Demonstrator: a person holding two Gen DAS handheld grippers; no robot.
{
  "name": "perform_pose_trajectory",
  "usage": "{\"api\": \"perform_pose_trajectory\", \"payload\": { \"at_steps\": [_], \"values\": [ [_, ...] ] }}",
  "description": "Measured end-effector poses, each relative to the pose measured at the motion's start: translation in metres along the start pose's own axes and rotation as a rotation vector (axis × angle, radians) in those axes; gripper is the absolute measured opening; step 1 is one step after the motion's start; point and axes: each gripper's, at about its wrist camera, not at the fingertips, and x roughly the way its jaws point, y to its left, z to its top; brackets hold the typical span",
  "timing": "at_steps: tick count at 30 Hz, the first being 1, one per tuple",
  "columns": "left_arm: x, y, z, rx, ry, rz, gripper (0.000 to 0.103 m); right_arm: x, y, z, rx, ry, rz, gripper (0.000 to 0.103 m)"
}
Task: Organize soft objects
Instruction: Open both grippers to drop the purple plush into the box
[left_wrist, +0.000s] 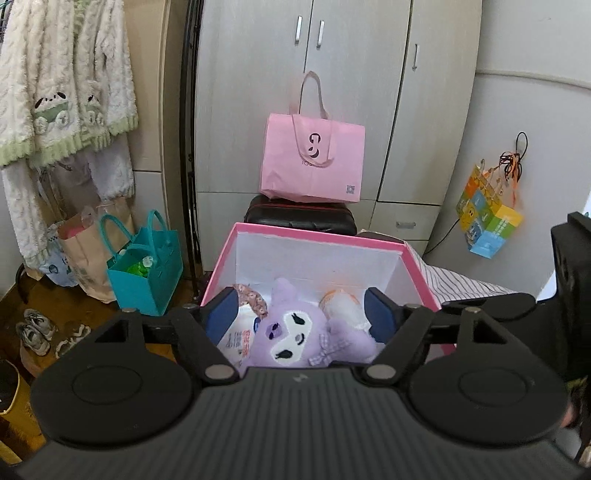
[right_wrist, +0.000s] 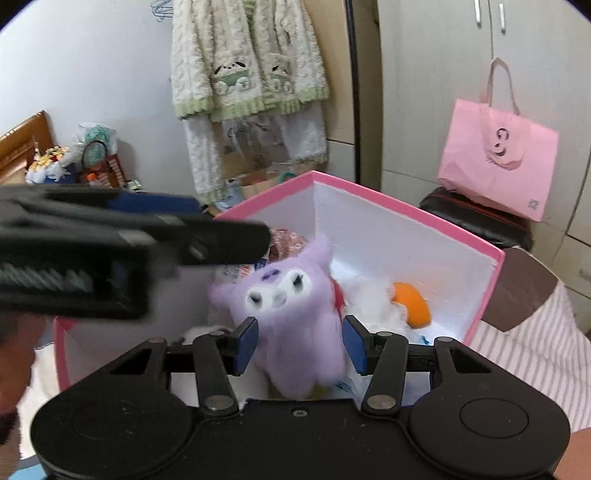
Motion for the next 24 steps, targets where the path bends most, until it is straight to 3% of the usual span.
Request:
{"api": "perform_pose_trajectory", "payload": {
  "at_steps": [6,11,24],
  "values": [
    [-0.028,-0.007,-0.011,0.023,0.008,-0.002,0.076,-0.049,-0.001,-0.018,0.006,-0.093,0.007,0.06],
    [-0.053,-0.021,-0.02,0.045,-0.007,-0.012,0.076,-0.09,0.007,-0.039,-0.027,-0.151,-0.047,0.062],
    [-0.107,-0.064,-0.05,0.113,-0.046,-0.044,0.082,-0.164,0.017,-0.079,-0.013,-0.236,-0.133,0.065]
  ]
}}
